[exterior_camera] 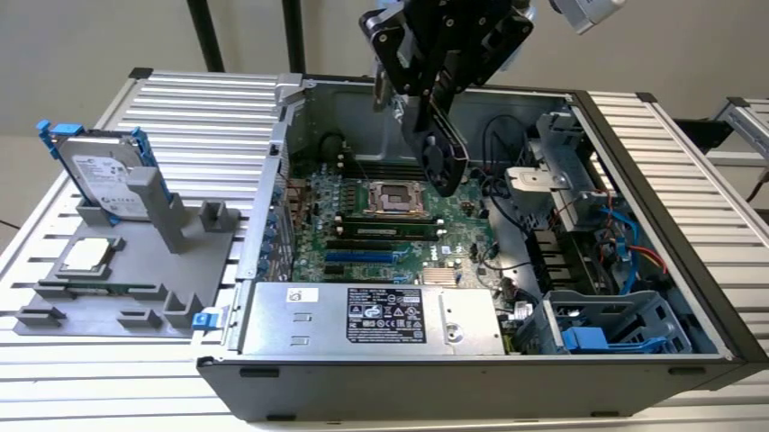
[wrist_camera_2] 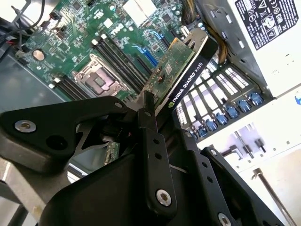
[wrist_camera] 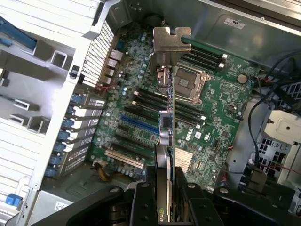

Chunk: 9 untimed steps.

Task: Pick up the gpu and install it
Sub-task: 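Insert the gpu into the slot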

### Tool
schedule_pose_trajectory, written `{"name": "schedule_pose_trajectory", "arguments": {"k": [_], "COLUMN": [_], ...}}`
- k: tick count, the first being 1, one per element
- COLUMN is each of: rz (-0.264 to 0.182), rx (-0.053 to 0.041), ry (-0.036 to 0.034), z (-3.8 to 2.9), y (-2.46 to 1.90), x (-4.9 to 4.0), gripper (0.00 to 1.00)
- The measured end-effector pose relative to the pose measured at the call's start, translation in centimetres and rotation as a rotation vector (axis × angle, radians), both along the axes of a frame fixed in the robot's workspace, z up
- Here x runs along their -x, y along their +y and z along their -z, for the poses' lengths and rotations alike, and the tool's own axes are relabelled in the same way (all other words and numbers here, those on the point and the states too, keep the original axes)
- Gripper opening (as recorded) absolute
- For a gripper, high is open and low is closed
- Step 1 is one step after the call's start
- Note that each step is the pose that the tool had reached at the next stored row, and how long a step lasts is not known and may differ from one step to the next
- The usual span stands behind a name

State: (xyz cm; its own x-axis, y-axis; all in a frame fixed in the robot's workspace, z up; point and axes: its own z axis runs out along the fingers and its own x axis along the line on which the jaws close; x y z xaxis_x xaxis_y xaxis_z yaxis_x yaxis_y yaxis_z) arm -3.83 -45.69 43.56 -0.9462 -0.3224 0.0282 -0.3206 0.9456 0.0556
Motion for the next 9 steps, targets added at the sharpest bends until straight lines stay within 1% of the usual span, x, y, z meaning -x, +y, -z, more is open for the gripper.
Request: {"name": "schedule_pose_trajectory", "arguments": {"k": [9], "rz": [-0.040], "rx": [0.0000], "ry": [0.0000], "z": [0.00], "y": [0.00], "x": [0.00], "gripper": [0.00]}}
